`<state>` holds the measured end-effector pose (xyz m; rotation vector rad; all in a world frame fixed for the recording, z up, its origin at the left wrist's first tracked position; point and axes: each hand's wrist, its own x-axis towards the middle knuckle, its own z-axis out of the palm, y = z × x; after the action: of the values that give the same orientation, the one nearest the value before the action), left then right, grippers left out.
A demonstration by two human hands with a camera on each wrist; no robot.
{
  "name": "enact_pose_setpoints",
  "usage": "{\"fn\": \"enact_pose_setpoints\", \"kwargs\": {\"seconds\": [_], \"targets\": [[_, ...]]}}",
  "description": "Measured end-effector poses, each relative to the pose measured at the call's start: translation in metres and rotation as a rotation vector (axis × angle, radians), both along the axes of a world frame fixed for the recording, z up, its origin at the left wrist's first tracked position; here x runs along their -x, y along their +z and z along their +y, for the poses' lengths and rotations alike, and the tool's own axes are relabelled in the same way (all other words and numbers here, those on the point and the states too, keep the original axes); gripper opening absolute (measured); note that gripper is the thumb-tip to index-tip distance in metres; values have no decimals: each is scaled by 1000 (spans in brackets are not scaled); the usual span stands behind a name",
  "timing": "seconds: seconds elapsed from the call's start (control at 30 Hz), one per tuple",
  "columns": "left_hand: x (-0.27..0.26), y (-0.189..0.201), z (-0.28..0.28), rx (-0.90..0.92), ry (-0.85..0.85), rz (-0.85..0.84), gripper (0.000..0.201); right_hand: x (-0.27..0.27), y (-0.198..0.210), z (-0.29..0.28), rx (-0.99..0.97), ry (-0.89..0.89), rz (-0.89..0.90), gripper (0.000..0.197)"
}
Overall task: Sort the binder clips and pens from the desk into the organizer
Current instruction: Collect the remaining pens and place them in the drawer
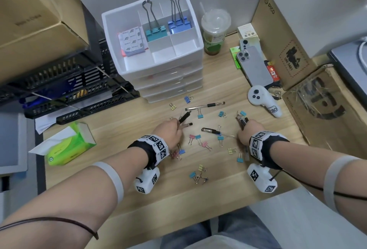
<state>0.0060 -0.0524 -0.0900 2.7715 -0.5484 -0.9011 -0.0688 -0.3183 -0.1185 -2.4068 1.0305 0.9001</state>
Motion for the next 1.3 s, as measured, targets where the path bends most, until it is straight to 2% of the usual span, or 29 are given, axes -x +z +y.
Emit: {"fn": "enact_pose_setpoints", "kwargs": {"seconds": [0.1, 0.2, 0.33, 0.43, 0.6, 0.67, 0.8, 1.1, 1.3], "targets": [[0, 1, 4, 45, 59, 39, 21, 2, 2, 2, -3, 53, 7, 14], [-1, 3, 7, 85, 98, 51, 18, 4, 14, 5, 27, 132, -87, 17], [-3, 6, 8, 95, 126, 47, 13, -1, 21, 19, -19, 438, -224, 18], [-5, 7, 11, 87, 157, 83, 18, -10, 17, 36, -52, 613, -221, 19], [-5, 2, 25, 65, 203, 141, 26, -21, 6, 54, 13, 752, -163, 20], [-6, 2, 31, 43, 231, 142, 34, -25, 5, 57, 12, 796, -115, 17], [-9, 4, 41, 40, 288, 162, 37, -37, 10, 60, -30, 866, -101, 13], [-17, 15, 50, 69, 366, 184, 52, -105, 19, 59, -102, 767, -257, 17], [-18, 12, 58, 82, 401, 203, 56, -126, 7, 59, -47, 933, -260, 24]]}}
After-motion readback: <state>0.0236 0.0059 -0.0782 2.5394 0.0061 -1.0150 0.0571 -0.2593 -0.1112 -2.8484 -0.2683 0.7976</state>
